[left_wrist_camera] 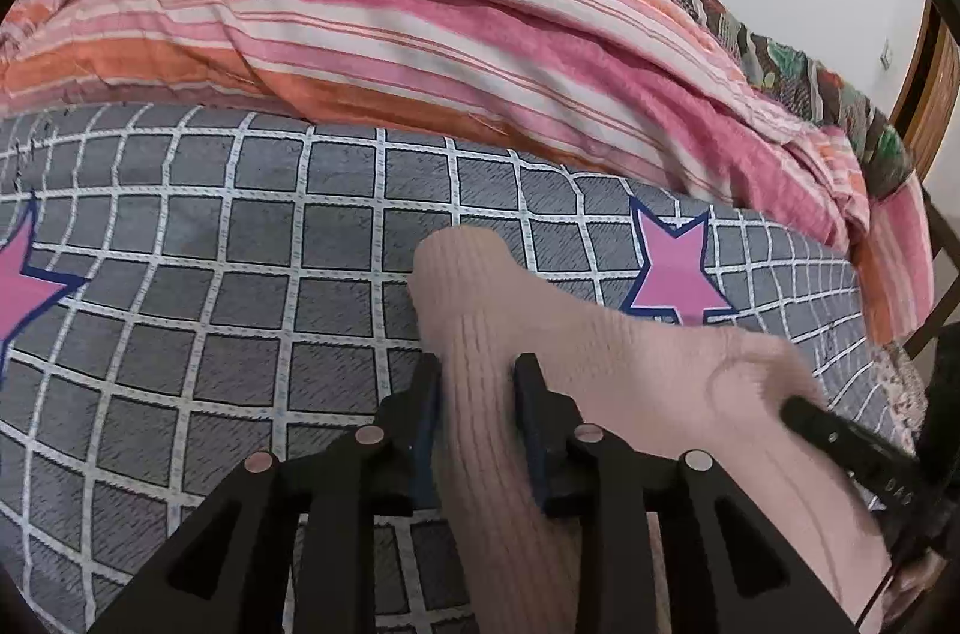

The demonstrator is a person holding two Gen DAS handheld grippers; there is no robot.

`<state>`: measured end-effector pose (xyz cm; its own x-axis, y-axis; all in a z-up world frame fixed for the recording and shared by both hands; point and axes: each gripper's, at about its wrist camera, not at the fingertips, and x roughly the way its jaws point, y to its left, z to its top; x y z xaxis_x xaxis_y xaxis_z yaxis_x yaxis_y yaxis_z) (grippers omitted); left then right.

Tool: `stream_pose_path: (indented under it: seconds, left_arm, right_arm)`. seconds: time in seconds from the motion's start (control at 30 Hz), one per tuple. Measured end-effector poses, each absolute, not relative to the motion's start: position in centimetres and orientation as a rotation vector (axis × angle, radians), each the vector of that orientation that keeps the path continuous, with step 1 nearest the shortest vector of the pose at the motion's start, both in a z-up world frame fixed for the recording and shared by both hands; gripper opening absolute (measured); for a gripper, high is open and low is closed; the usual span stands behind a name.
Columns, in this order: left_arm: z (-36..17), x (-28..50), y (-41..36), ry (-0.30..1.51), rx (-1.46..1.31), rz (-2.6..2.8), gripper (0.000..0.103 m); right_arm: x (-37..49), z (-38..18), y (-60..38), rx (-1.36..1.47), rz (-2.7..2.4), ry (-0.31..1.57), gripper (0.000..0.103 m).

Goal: Fold small clothes

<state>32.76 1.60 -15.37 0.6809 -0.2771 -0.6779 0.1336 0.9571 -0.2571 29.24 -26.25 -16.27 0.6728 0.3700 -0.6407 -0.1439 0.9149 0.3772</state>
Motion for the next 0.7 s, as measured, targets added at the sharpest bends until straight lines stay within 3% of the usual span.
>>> stream_pose_path:
  seconds: [0.1, 0.3, 0.53, 0.7]
  left_arm:
    - [-15.1, 32.1, 1.1, 0.785, -0.148, -0.216, 0.029]
    - [-14.5, 30.2, 0.7, 0.769, -0.113, -0.211, 0.033]
    - [-13.6, 27.4, 0.2, 0.728, -0.055, -0.18, 0.033]
    - [-13.0, 25.0, 0.5, 0.699, -0.042, -0.148, 0.041]
  right_arm:
    - [28.9, -16.2, -26.4, 0.294, 0.263, 0.793, 0.027]
    - [27.2, -15.0, -26.8, 0.274, 0.254, 0.76, 0.034]
    - [24.6, -13.9, -26.8, 0.264, 0.285, 0.727, 0.035]
    - [23.5, -13.4, -25.6, 0.21, 0.295, 0.737, 0.035]
